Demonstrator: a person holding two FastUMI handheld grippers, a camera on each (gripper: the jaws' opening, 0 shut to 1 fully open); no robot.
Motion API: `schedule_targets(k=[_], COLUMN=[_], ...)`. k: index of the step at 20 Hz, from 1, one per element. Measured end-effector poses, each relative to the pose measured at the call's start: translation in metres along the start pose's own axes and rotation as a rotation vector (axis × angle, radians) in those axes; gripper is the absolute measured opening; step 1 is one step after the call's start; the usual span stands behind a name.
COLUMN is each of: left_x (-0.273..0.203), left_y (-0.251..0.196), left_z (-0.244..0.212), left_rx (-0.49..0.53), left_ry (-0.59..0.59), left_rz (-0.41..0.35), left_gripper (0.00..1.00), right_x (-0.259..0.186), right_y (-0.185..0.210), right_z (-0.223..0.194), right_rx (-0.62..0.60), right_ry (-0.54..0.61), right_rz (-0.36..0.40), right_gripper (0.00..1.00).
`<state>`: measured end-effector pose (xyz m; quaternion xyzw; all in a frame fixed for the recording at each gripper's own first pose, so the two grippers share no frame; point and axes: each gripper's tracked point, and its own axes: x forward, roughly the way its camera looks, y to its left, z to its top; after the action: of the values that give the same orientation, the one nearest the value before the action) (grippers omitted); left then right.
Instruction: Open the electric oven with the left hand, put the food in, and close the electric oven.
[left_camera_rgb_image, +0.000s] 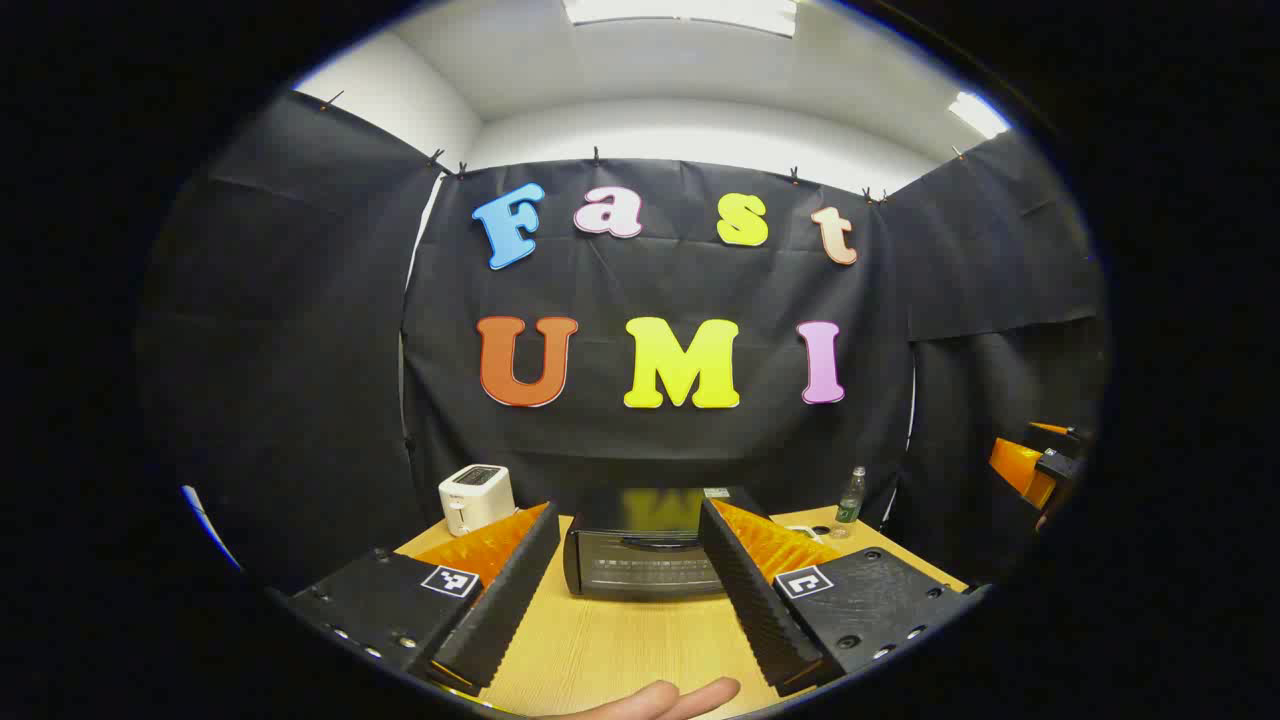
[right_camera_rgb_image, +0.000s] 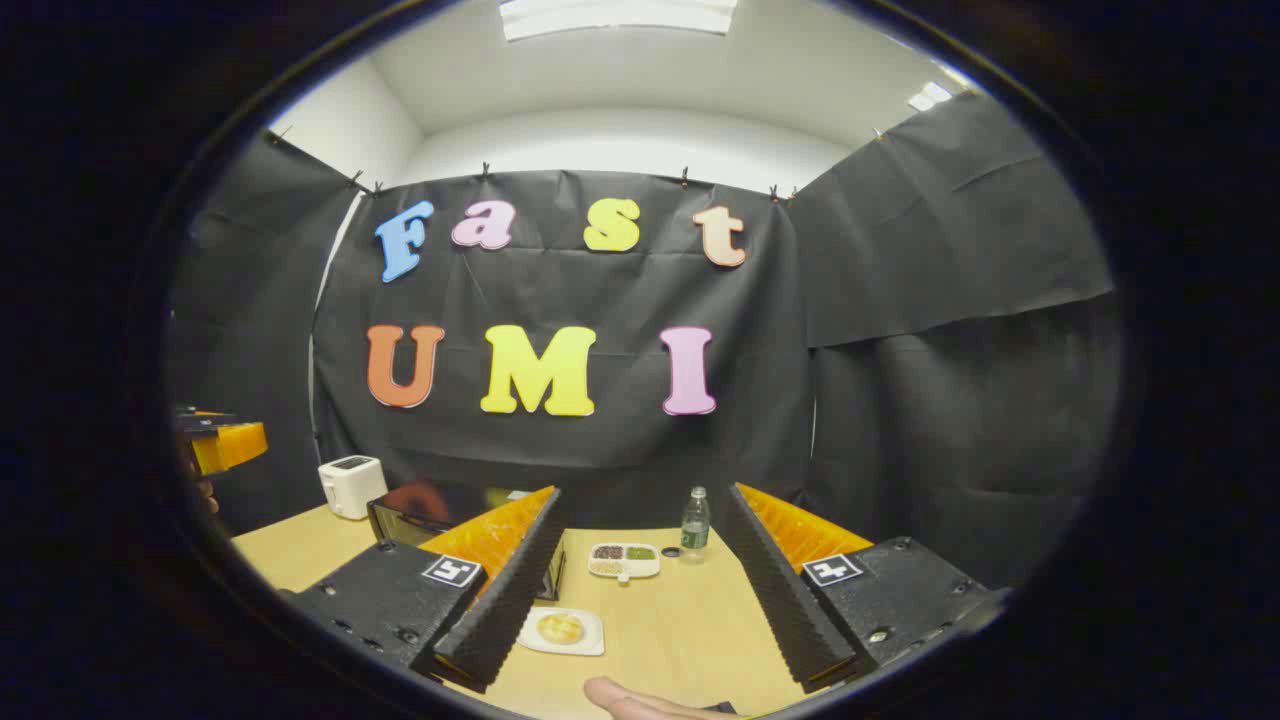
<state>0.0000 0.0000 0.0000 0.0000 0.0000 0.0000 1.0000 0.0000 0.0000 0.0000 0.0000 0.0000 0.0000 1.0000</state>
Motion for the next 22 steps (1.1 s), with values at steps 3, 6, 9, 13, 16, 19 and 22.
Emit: schedule_targets(k=[3, 6, 9, 13, 16, 19, 22], left_x=[0.005, 0.012, 0.023, 0.039, 0.062, 0.092, 0.128], left_y=[-0.006, -0.009, -0.006, 0.000, -0.006, -0.012, -0.019], left_z=[-0.008, -0.011, -0.008, -0.020, -0.029, -0.050, -0.071], left_rx=[0.006, -0.001, 0.033, 0.066, 0.019, 0.024, 0.031], left_ry=[0.027, 0.041, 0.024, 0.048, 0.066, 0.127, 0.180], left_rz=[-0.010, -0.020, 0.001, 0.030, 0.012, -0.009, -0.021], left_gripper=[0.92, 0.92, 0.92, 0.93, 0.93, 0.84, 0.93], right_x=[-0.002, -0.006, -0.005, -0.003, 0.000, 0.002, 0.005], right_y=[-0.005, -0.002, -0.003, -0.011, -0.017, -0.023, -0.028], right_z=[-0.001, 0.001, -0.001, -0.007, -0.011, -0.015, -0.018], right_rx=[0.009, 0.021, 0.029, 0.038, 0.046, 0.071, 0.070], right_ry=[-0.011, -0.024, -0.024, -0.015, -0.009, -0.013, -0.030], right_rz=[0.004, 0.037, 0.047, 0.041, 0.036, 0.030, 0.041], right_gripper=[1.00, 1.00, 1.00, 1.00, 1.00, 1.00, 1.00])
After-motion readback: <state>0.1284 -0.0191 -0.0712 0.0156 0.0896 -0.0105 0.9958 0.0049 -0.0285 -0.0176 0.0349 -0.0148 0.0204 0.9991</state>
